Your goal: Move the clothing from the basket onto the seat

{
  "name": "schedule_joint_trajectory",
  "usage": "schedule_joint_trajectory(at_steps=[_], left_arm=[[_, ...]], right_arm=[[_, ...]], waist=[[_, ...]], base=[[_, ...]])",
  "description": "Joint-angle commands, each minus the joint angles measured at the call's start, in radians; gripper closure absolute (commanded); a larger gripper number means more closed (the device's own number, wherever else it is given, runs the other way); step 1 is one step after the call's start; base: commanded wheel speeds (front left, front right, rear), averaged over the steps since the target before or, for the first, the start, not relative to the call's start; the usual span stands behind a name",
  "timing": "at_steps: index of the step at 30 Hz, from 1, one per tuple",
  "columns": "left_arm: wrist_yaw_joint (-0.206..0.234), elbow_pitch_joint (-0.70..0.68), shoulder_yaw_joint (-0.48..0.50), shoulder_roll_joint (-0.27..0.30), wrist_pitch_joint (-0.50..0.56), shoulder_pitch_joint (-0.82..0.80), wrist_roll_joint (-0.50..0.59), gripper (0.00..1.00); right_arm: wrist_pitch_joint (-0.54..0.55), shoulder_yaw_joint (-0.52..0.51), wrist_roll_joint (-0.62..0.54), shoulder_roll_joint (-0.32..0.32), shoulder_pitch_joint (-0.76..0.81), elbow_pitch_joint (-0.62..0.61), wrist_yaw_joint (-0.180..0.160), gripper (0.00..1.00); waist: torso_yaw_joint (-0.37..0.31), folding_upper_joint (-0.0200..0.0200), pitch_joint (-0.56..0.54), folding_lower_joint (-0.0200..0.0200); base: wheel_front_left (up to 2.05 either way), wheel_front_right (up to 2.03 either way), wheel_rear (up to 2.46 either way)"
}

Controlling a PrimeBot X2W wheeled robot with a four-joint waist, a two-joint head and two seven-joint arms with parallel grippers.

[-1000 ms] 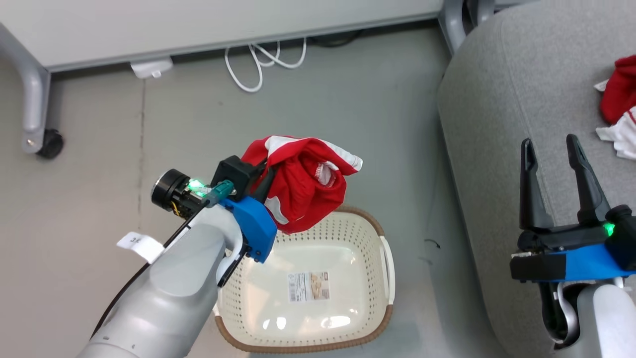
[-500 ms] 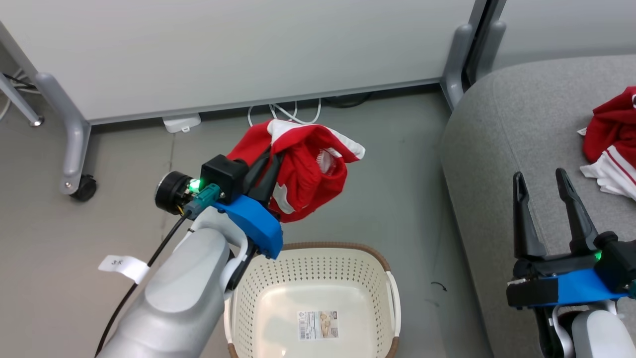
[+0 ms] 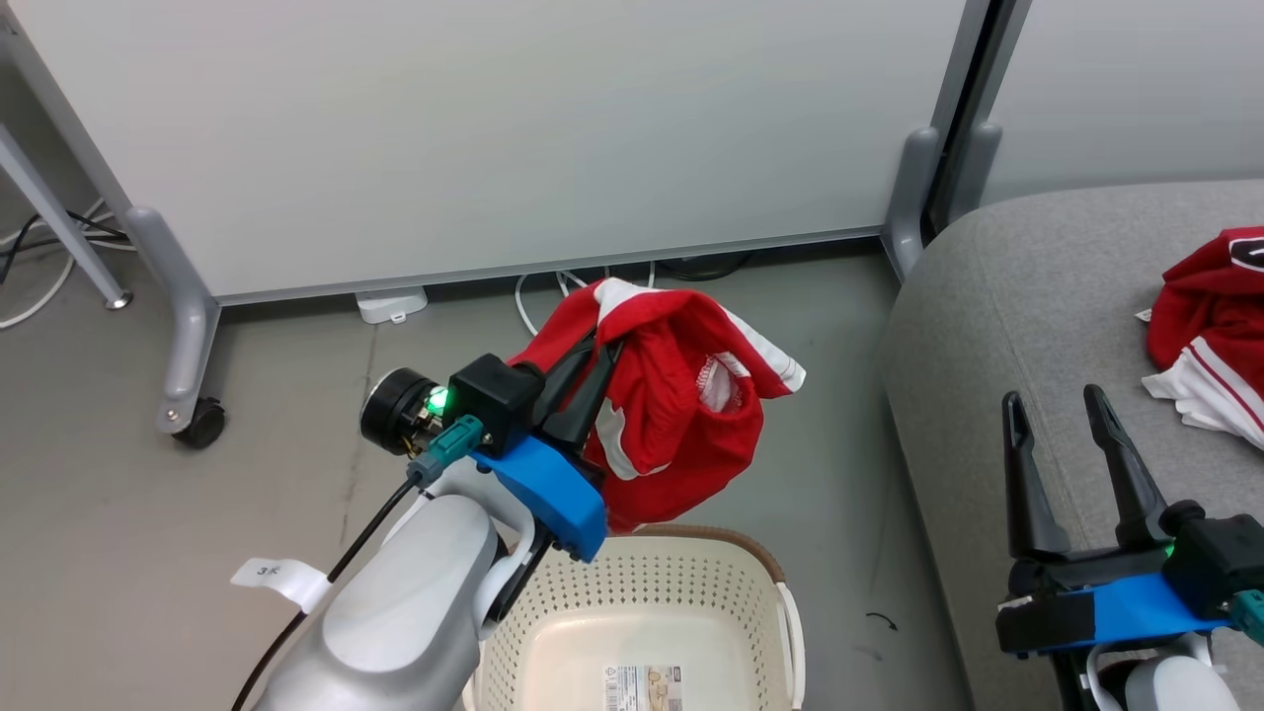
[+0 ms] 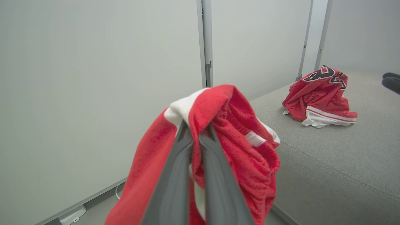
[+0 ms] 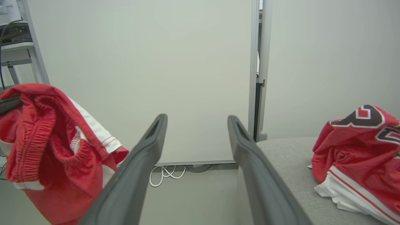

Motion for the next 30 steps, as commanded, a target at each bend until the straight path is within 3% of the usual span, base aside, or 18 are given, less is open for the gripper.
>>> schedule_joint_trajectory(at_steps=[1, 9, 19, 30], left_arm=[[-0.003, -0.013, -0.003, 0.004, -0.001, 0.010, 0.005, 1.00], [0.007, -0.056, -0.013, 0.015, 0.013, 0.026, -0.004, 1.00], [0.019, -0.087, -0.020, 0.027, 0.026, 0.033, -0.008, 1.00], [0.020, -0.116, -0.050, 0.012, 0.032, 0.004, 0.004, 1.00]], right_arm=[[0.000, 0.003, 0.009, 0.003, 0.015, -0.002, 0.000, 0.00], [0.000, 0.070, 0.012, 0.003, 0.001, -0.035, 0.000, 0.00], [0.000, 0.301, 0.023, -0.015, -0.058, -0.064, 0.000, 0.00], [0.000, 0.460, 0.031, -0.048, -0.168, 0.041, 0.000, 0.00]], waist=[[0.003, -0.0001, -0.005, 0.0001], [0.007, -0.0001, -0.016, 0.0001], [0.008, -0.0001, -0.019, 0.0001], [0.035, -0.0001, 0.006, 0.0001]], base=[[0.00, 0.00, 0.00], [0.00, 0.00, 0.00], [0.00, 0.00, 0.00], [0.00, 0.00, 0.00]])
